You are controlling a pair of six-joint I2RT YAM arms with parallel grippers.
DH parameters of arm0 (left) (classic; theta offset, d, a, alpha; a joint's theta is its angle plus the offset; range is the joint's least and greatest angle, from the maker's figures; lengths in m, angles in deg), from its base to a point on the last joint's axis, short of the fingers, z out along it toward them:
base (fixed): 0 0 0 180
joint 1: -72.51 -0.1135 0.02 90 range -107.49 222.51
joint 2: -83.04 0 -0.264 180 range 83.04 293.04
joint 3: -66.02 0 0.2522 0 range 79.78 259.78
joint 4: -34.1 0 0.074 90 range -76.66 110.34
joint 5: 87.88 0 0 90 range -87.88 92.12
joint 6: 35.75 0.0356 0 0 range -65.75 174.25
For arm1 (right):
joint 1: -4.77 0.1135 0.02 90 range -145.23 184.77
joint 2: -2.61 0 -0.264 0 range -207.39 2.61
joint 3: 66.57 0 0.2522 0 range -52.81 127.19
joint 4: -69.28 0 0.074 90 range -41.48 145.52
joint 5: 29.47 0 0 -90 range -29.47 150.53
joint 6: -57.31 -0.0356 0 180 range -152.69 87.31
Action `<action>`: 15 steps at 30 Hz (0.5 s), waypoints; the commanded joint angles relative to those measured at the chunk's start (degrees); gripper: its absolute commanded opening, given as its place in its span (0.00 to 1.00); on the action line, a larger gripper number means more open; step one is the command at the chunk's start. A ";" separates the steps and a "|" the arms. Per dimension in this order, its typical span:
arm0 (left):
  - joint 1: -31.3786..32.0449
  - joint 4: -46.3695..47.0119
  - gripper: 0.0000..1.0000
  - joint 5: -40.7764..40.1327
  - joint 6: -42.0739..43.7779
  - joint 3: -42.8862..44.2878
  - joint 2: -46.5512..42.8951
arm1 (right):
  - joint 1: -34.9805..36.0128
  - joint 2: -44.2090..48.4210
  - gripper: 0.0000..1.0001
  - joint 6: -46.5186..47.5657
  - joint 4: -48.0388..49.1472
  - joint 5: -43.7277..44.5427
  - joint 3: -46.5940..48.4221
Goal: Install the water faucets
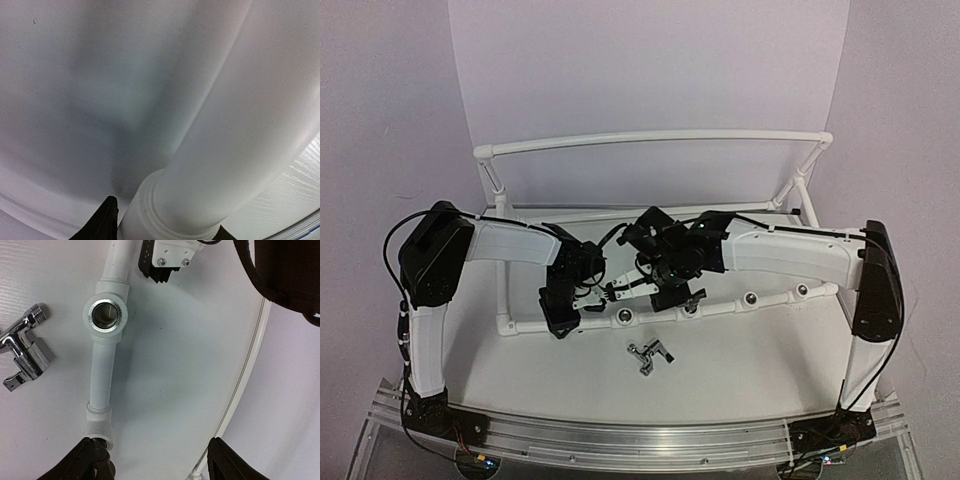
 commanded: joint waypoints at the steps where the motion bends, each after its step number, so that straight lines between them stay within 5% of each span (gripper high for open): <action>1: -1.07 7.24 0.16 10.05 -12.90 0.57 2.71 | -0.52 -1.56 0.73 -4.66 -0.13 3.38 3.10; 15: -1.06 7.36 0.16 9.97 -13.04 0.05 2.46 | -4.52 -1.73 0.61 -2.43 0.40 6.78 4.17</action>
